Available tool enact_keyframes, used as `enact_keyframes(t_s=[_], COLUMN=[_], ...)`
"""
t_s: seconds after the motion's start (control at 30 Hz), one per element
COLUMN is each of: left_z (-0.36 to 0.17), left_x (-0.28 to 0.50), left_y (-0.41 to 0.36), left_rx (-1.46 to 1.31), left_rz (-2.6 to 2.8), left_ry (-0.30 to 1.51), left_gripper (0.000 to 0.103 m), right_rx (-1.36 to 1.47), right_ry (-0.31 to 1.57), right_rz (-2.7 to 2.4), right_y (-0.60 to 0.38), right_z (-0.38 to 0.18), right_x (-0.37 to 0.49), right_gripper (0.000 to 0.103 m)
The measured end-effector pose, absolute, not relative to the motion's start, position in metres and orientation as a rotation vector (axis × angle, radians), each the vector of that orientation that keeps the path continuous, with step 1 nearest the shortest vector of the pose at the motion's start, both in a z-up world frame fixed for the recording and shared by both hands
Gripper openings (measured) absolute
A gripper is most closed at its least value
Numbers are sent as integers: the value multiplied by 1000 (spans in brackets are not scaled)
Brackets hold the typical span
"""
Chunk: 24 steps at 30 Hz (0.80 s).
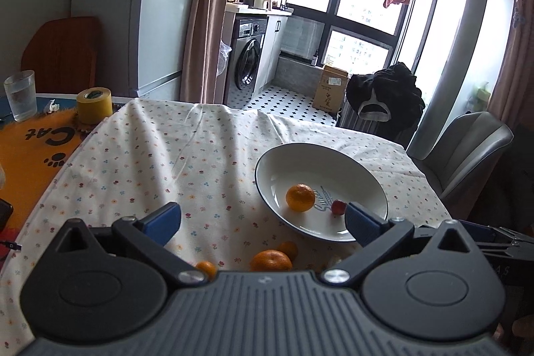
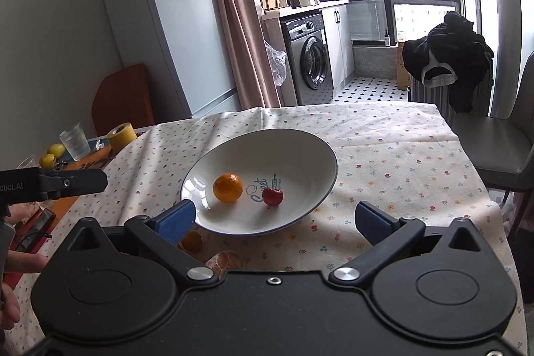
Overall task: Organize fruits
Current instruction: 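Pull both open tools back from the bowl toward the remaining fruit, then grasp a small dark red fruit with the left tool while the right tool approaches a wrapped pomelo segment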
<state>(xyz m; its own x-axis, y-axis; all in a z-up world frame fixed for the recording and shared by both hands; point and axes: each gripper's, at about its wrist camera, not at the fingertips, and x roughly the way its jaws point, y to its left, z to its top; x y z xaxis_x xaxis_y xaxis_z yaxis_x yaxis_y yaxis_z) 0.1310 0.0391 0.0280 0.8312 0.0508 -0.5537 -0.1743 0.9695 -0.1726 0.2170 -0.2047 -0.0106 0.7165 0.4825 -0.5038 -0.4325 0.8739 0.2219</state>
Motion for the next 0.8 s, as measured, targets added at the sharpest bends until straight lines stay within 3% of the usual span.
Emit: enact_keyframes(t_s=[0.8], left_z=[31], left_x=[66], left_y=[32], left_rx=[-249], left_rz=[106], left_ry=[545], left_gripper=[103], right_rx=[72], right_ry=[552], right_rz=[496], right_y=[-225], right_z=[-3], right_x=[161], right_gripper=[103])
